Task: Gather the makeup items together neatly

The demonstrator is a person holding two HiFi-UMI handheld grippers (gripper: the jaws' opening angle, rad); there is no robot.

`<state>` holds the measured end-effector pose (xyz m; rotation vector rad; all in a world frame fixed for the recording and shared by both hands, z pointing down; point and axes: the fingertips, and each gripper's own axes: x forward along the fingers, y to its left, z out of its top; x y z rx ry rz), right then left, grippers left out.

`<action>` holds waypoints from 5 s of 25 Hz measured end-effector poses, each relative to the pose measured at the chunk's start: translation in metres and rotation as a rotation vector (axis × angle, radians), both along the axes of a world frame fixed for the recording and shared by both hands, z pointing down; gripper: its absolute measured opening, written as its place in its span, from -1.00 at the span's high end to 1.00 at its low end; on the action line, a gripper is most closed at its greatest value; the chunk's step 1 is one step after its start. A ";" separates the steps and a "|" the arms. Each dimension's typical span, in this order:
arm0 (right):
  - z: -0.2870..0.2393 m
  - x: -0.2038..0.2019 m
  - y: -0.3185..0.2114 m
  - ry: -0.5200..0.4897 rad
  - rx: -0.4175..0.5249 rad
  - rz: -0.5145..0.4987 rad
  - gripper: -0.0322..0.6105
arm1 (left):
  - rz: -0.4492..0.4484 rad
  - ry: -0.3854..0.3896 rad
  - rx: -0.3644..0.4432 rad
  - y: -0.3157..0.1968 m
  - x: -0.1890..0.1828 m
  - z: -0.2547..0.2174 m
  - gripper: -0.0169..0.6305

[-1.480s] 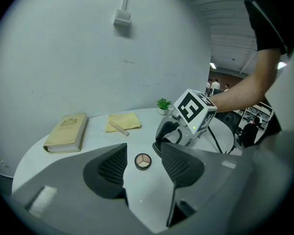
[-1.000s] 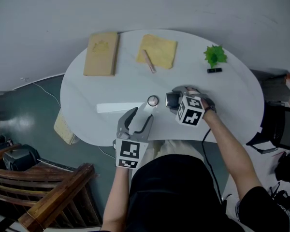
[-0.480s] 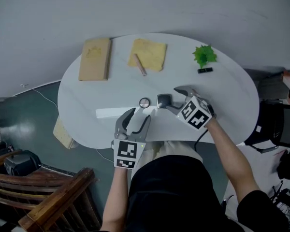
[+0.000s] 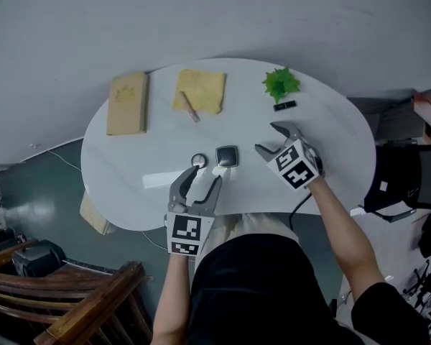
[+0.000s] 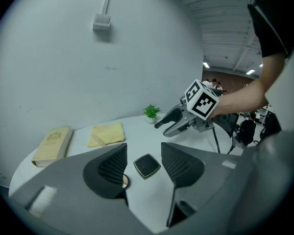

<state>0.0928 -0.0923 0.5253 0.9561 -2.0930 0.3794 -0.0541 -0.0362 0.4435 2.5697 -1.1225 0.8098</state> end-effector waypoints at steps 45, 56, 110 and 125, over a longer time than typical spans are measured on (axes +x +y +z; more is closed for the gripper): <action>0.061 0.103 -0.083 -0.072 -0.022 0.586 -0.12 | -0.015 -0.033 -0.045 0.003 0.023 0.008 0.28; 0.047 0.087 -0.065 -0.065 -0.016 0.457 -0.11 | -0.028 -0.021 -0.029 0.014 0.013 0.004 0.28; 0.068 -0.047 0.055 0.066 -0.111 -0.719 -0.11 | -0.102 0.006 -0.023 0.046 -0.009 0.005 0.31; 0.062 -0.048 0.057 0.035 -0.106 -0.710 -0.13 | -0.102 -0.001 -0.024 0.048 -0.008 0.004 0.31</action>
